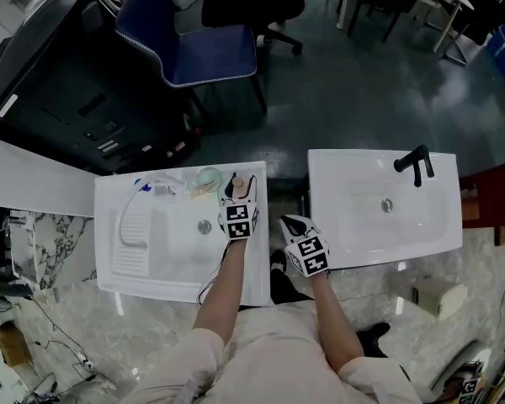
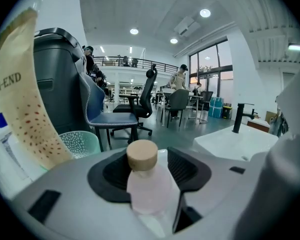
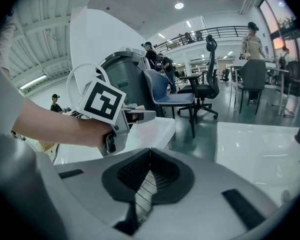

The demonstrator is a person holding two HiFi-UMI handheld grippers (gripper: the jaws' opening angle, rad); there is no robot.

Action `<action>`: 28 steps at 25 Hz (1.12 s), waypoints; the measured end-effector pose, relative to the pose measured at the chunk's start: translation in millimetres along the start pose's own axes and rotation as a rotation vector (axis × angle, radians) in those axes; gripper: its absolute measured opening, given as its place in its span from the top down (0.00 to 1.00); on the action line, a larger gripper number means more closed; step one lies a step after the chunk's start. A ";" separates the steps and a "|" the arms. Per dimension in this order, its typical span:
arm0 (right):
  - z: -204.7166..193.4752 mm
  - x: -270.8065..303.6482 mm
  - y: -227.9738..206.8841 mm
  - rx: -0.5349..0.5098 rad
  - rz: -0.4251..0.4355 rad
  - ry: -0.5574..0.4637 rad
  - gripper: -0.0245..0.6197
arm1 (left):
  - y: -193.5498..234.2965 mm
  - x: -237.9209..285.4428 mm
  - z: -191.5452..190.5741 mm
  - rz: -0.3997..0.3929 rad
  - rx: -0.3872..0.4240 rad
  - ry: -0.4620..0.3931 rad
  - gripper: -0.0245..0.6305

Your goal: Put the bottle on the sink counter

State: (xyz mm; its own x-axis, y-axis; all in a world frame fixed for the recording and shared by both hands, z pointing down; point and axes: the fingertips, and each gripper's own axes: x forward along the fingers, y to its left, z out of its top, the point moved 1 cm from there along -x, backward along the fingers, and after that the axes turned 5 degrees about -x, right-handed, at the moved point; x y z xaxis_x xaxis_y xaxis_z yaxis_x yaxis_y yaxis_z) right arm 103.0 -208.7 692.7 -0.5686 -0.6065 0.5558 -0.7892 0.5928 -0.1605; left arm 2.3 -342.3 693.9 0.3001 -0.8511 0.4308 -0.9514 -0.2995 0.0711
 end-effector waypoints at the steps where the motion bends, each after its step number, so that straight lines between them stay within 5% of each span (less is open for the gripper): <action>1: 0.9 -0.1 -0.5 0.000 -0.001 -0.001 0.95 | -0.3 -0.1 0.4 0.004 0.000 -0.003 0.63; 28: -14.7 2.3 2.2 0.033 0.003 0.032 0.95 | -3.3 -15.1 -4.2 0.063 0.038 -0.100 0.58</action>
State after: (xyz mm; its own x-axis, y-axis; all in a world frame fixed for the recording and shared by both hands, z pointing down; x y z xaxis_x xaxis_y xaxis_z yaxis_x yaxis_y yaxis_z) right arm 103.3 -201.0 705.5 -0.5641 -0.5871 0.5806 -0.7949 0.5765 -0.1893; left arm 0.6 -326.6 691.0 0.2475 -0.9069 0.3409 -0.9658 -0.2592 0.0116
